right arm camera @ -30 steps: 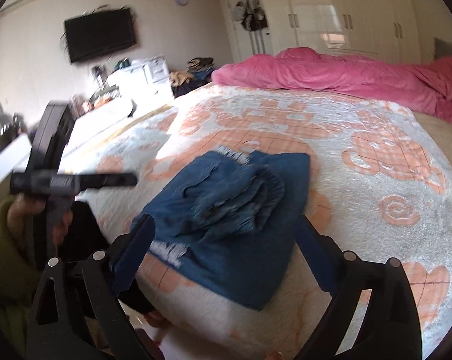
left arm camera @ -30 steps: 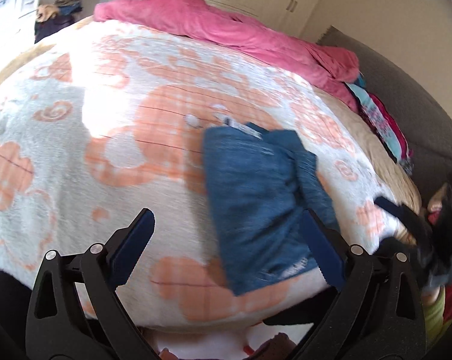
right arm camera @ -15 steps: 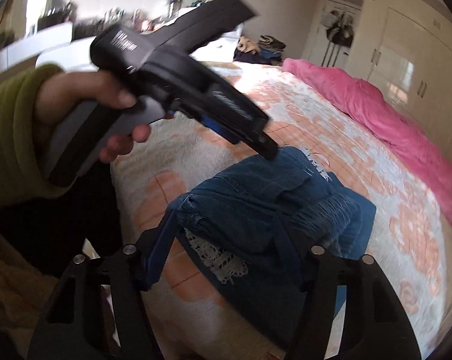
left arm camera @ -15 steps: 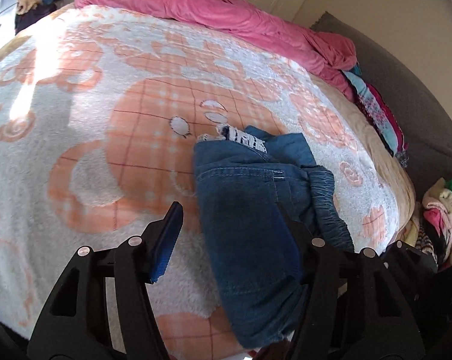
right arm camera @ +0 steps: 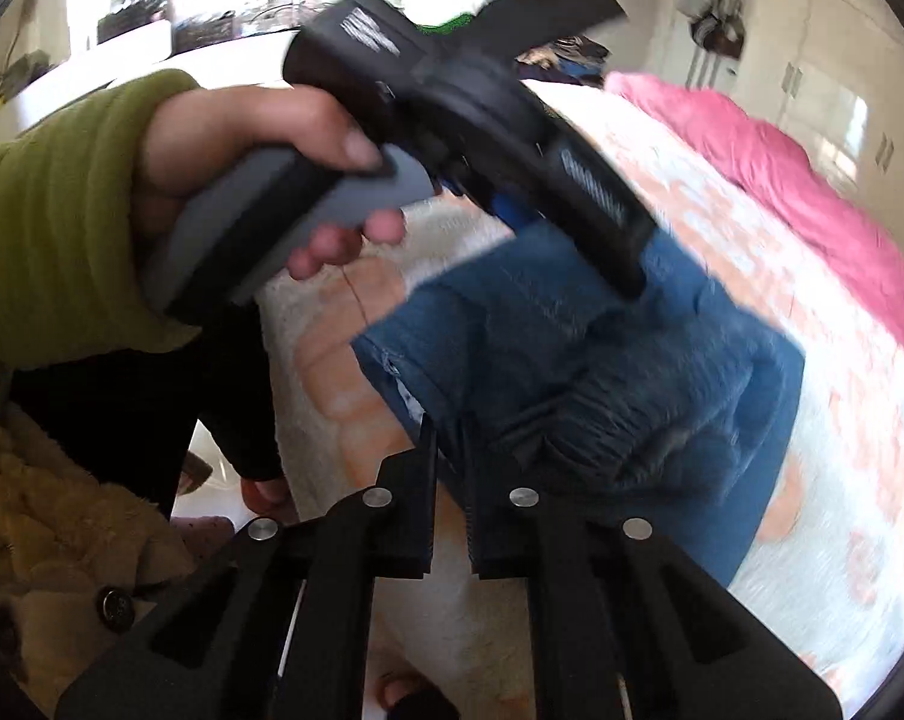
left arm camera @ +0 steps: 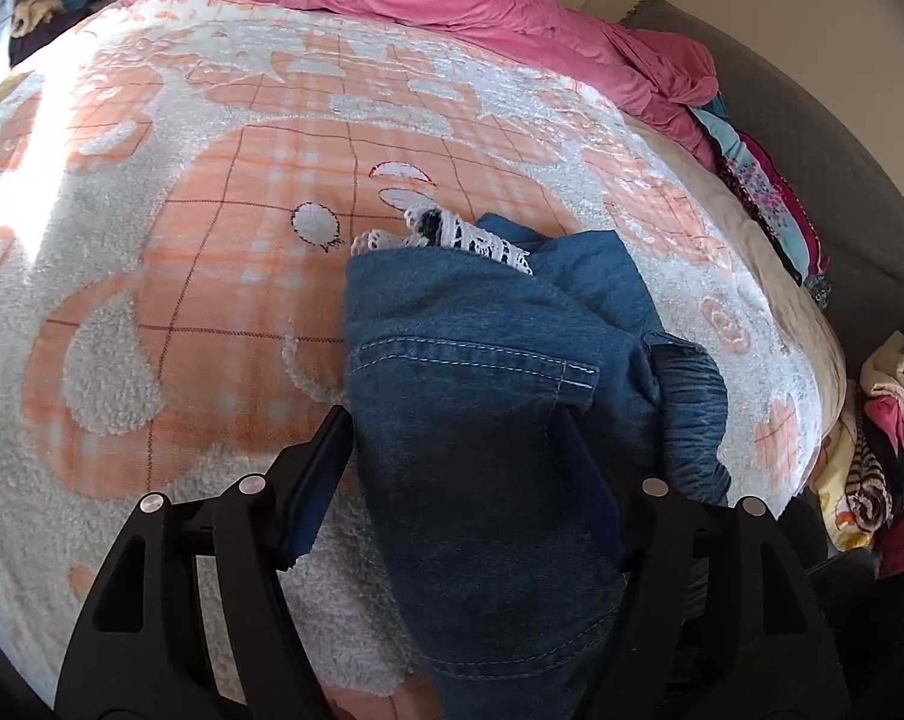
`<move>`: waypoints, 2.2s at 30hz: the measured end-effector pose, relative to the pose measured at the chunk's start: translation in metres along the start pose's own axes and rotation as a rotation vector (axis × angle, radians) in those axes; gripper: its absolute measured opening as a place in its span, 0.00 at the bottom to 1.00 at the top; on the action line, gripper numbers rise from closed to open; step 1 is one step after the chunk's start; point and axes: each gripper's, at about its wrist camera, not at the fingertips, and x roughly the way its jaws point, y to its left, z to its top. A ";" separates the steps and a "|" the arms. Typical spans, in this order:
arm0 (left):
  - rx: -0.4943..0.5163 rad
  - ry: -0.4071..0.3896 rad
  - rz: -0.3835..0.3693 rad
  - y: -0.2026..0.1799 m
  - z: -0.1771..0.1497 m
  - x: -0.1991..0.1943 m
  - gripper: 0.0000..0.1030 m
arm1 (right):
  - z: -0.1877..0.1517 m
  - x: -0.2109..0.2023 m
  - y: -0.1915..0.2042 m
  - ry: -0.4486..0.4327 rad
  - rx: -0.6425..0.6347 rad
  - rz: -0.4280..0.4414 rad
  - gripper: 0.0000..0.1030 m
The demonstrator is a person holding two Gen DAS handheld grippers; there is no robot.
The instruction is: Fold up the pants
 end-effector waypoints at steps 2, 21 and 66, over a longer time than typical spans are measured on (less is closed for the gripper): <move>0.004 -0.013 0.014 -0.002 -0.003 -0.002 0.60 | -0.004 0.003 -0.005 -0.025 0.056 0.021 0.08; 0.042 -0.085 0.038 -0.018 -0.011 -0.038 0.71 | -0.009 -0.024 -0.002 -0.085 0.132 0.012 0.43; 0.054 -0.179 0.061 -0.030 -0.028 -0.095 0.90 | -0.023 -0.100 -0.058 -0.252 0.402 -0.208 0.90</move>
